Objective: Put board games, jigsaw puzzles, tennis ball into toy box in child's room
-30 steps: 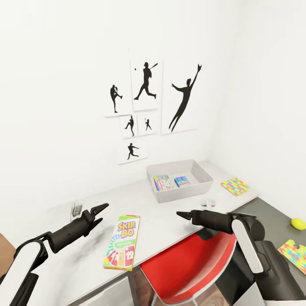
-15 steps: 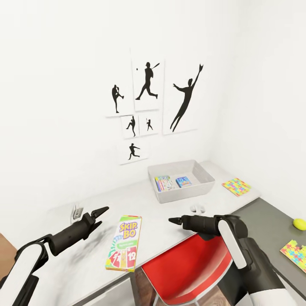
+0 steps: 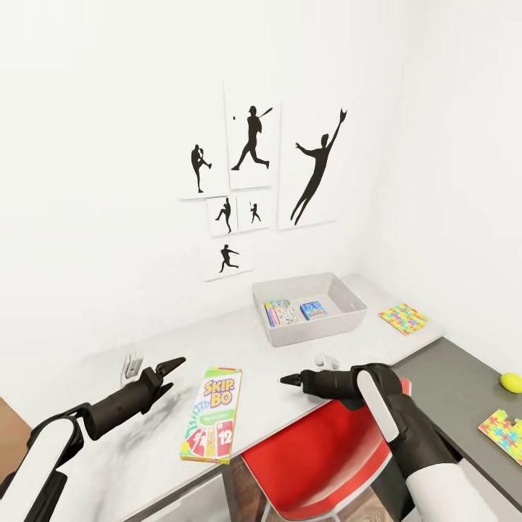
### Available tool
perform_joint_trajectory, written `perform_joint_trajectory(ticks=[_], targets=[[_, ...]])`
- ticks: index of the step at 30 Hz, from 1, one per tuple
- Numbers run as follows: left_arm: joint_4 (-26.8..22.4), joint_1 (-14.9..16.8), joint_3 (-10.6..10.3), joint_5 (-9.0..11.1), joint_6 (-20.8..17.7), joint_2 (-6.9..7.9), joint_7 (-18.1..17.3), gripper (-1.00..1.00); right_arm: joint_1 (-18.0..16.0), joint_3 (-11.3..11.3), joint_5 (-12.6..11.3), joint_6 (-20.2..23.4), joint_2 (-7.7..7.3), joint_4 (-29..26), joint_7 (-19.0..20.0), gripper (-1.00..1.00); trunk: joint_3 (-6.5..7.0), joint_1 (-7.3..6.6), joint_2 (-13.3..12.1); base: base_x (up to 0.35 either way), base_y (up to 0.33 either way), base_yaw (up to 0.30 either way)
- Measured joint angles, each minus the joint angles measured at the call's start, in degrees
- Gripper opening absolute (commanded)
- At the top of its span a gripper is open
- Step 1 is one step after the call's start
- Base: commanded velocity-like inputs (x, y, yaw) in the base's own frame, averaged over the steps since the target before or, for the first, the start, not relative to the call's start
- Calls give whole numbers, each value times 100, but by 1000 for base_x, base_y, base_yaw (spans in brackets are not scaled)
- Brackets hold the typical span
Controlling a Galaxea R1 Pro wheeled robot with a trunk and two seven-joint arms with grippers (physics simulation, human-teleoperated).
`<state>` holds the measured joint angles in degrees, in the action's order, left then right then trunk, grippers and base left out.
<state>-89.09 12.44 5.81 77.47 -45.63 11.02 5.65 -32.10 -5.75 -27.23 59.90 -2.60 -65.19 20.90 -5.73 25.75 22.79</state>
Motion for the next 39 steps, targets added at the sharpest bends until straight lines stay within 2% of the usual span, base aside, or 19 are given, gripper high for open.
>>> perform_joint_trajectory(ticks=[3,8,18,29,39], targets=[[20,-9,1,-1,0,2,0,100,-109,-6,0,0,58,269,5,100,0,0,0,0,1,0],[41,-43,2,-5,0,0,0,100,-304,-15,0,-246,177,705,14,100,0,0,0,0,0,0],[52,-64,3,-10,0,-2,1,100,-561,-38,11,-454,348,1239,16,100,0,0,0,0,0,10],[55,-71,-9,-10,36,-14,1,100,-642,-35,20,-511,402,1429,-6,100,0,0,0,0,0,180],[56,-79,-54,-8,289,-19,-5,100,-719,-22,23,-527,408,1612,-25,100,0,0,0,0,0,268]])
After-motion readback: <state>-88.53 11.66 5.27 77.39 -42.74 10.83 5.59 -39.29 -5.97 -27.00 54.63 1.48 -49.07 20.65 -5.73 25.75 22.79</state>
